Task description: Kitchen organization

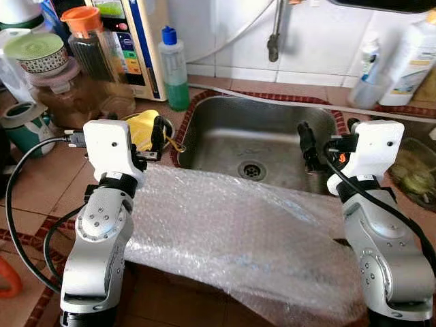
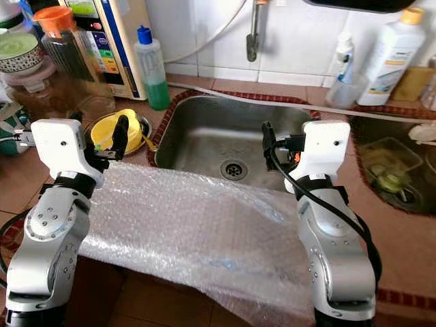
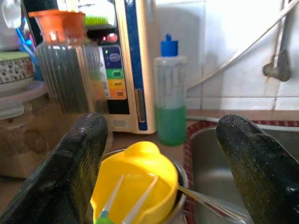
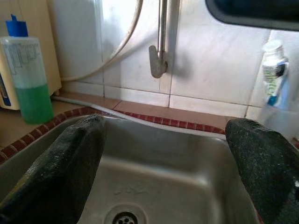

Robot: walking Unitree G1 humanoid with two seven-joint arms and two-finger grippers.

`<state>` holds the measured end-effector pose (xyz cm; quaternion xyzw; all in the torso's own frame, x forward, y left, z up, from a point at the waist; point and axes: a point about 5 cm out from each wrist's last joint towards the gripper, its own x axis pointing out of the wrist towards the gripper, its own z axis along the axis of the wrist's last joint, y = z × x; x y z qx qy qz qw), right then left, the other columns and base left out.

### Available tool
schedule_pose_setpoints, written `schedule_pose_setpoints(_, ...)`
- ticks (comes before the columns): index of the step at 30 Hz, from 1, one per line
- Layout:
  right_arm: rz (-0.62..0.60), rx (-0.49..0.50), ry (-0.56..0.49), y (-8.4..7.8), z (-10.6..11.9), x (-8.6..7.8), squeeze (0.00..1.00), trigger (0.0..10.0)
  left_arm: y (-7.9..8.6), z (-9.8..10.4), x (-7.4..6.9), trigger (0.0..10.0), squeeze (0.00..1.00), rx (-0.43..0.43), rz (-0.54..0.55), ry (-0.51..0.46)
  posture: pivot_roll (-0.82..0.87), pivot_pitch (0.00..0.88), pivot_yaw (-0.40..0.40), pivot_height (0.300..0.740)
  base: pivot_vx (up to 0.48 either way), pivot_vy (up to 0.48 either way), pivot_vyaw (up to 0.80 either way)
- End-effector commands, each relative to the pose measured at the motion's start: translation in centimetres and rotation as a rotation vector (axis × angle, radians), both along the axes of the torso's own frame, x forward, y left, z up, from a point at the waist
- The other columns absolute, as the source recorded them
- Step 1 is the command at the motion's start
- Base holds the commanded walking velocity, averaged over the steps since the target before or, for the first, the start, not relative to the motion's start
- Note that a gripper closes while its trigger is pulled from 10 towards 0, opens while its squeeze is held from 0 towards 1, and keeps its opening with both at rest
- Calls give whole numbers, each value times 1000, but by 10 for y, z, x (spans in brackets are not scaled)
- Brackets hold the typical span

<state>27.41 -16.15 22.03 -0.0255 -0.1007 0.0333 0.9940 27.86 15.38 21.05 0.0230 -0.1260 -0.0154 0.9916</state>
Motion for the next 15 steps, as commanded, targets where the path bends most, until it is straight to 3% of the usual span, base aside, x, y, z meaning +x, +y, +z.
schedule_pose_setpoints(1, -14, -1, -14, -4, 2, -2, 0, 10000, -2, 0, 1, 10000, 0, 1, -10, 9, -28, 84, 56, 740, 304, 255, 0)
schedule_pose_setpoints(15, -25, -11, -15, -8, 2, -2, 0, 10000, -9, -3, -1, 10000, 0, 2, -26, 0, -34, 79, 49, 740, 0, 0, 0)
